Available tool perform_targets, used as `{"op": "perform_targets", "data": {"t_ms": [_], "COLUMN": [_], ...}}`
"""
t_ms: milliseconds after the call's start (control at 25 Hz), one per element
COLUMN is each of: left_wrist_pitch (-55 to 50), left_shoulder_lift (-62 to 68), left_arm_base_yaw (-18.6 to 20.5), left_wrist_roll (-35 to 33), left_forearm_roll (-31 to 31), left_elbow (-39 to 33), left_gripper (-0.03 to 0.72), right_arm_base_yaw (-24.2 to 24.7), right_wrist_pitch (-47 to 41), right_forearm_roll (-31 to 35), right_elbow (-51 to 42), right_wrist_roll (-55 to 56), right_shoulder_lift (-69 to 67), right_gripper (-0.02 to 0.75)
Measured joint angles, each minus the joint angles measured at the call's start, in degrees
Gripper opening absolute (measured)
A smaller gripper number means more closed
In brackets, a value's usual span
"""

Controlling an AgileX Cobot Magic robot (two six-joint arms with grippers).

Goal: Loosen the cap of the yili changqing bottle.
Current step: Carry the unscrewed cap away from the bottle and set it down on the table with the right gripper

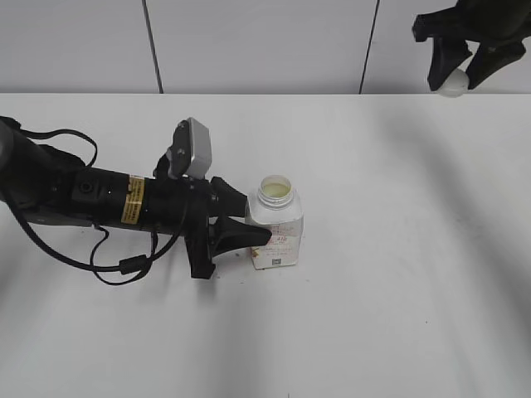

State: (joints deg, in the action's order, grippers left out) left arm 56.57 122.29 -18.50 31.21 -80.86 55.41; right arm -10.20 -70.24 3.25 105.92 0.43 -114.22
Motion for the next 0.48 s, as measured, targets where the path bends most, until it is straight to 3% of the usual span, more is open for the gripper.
{"op": "perform_targets", "data": {"t_ms": [320,480], "left_wrist_pitch": [0.0,0.0], "left_shoulder_lift": [0.0,0.0], "left_arm_base_yaw": [0.0,0.0], "left_wrist_roll": [0.0,0.0], "left_forearm_roll": [1.2,2.8], "left_elbow": [0.0,0.0], "left_gripper": [0.307,0.307], "right_arm_base_yaw": [2.1,2.1], "right_wrist_pitch": [0.9,8.4], "right_forearm_roll": [-2.9,-2.9], "right_elbow": [-10.7,-19.2], "right_wrist_roll": [-0.4,0.5], "right_shoulder_lift": [0.3,0.3], "right_gripper": [0.386,0.386]}}
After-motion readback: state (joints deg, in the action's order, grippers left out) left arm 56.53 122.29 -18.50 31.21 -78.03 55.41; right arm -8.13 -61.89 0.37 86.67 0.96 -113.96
